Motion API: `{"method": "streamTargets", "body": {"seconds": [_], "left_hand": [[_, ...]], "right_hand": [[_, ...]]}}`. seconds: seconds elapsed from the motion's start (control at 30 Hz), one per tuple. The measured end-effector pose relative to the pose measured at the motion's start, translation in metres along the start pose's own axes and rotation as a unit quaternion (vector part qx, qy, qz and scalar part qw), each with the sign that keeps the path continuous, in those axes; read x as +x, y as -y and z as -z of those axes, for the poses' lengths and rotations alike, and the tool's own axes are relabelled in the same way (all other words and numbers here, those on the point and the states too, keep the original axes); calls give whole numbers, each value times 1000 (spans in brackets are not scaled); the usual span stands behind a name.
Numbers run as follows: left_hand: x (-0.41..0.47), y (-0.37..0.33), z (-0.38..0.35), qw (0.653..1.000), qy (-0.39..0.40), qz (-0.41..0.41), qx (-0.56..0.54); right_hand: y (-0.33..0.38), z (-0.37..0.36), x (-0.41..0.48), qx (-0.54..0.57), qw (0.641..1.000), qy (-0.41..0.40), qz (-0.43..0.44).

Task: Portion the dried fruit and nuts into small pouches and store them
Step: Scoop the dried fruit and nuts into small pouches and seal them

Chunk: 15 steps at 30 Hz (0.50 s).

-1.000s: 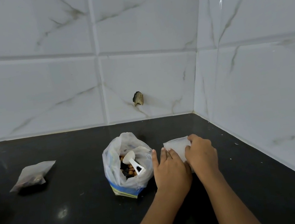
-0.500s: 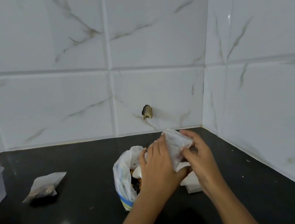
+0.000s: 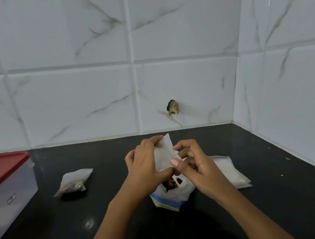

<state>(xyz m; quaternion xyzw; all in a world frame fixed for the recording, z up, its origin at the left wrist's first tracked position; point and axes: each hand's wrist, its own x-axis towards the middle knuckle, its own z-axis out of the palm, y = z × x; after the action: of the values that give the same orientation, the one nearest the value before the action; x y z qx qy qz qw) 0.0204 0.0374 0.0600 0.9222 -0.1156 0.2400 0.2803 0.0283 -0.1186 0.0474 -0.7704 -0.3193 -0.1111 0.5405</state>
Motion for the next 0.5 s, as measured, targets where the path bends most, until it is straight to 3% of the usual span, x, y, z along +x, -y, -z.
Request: {"method": "streamTargets", "body": {"seconds": [0.2, 0.37, 0.5], "left_hand": [[-3, 13, 4, 997, 72, -9, -30], [-5, 10, 5, 993, 103, -22, -53], [-6, 9, 7, 992, 109, -37, -57]], "right_hand": [[-5, 0, 1, -49, 997, -25, 51], [-20, 2, 4, -204, 974, -36, 95], [-21, 0, 5, -256, 954, -43, 148]]}}
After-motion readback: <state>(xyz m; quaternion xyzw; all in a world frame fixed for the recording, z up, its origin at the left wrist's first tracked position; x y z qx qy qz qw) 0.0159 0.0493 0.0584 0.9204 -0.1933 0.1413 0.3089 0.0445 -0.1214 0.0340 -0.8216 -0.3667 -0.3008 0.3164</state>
